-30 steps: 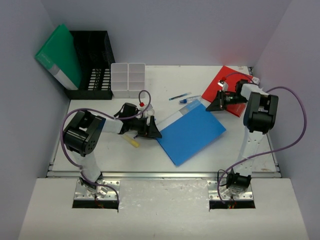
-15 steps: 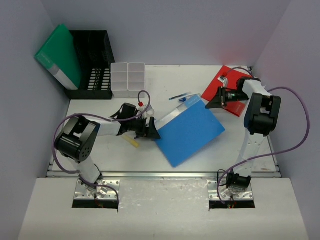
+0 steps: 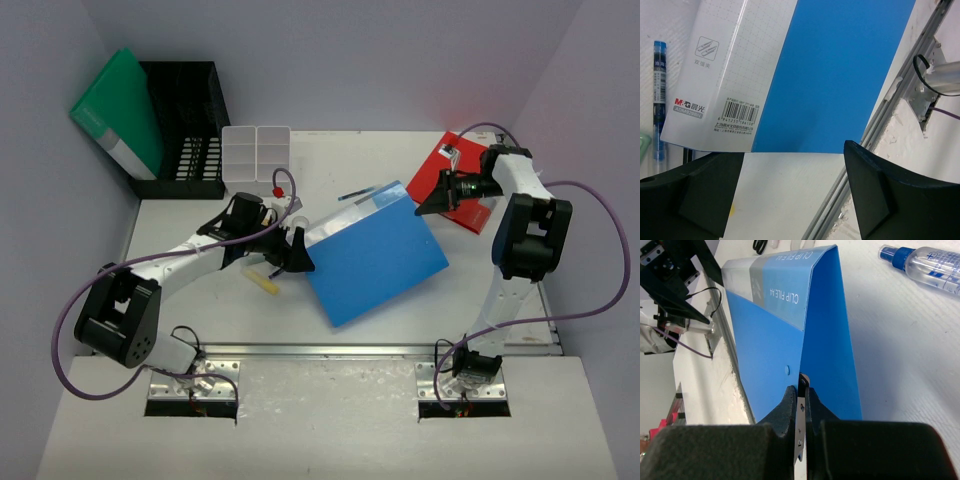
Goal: Organize the desk
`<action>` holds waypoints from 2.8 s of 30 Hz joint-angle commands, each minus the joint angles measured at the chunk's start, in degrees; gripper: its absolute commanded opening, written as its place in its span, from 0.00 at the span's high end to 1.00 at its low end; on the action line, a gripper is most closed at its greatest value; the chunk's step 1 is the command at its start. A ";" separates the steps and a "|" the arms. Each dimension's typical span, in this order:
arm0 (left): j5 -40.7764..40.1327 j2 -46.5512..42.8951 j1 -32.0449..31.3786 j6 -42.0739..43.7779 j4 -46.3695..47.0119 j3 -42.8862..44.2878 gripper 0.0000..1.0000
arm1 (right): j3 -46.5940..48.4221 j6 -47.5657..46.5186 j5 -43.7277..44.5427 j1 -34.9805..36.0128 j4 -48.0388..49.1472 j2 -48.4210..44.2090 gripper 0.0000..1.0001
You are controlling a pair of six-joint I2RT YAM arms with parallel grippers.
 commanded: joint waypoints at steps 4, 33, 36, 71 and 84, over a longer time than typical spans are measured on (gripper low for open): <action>4.29 3.19 -1.38 0.69 4.42 -1.57 0.24 | 3.13 -3.80 -3.90 0.88 -7.84 -3.67 1.00; 17.61 22.22 -1.71 7.42 1.88 30.73 0.22 | 6.31 -14.65 -0.74 2.04 -16.84 -6.29 1.00; 17.92 25.75 -1.97 7.62 3.82 33.97 0.22 | 5.83 -15.20 0.18 2.90 -16.71 -7.30 1.00; 31.49 34.09 -7.21 9.65 1.41 36.37 0.98 | 5.77 -15.61 3.67 9.67 -15.94 -12.72 1.00; 24.41 15.31 -6.95 14.39 4.22 26.23 1.00 | 2.93 -12.64 4.51 9.67 -10.42 -18.73 0.01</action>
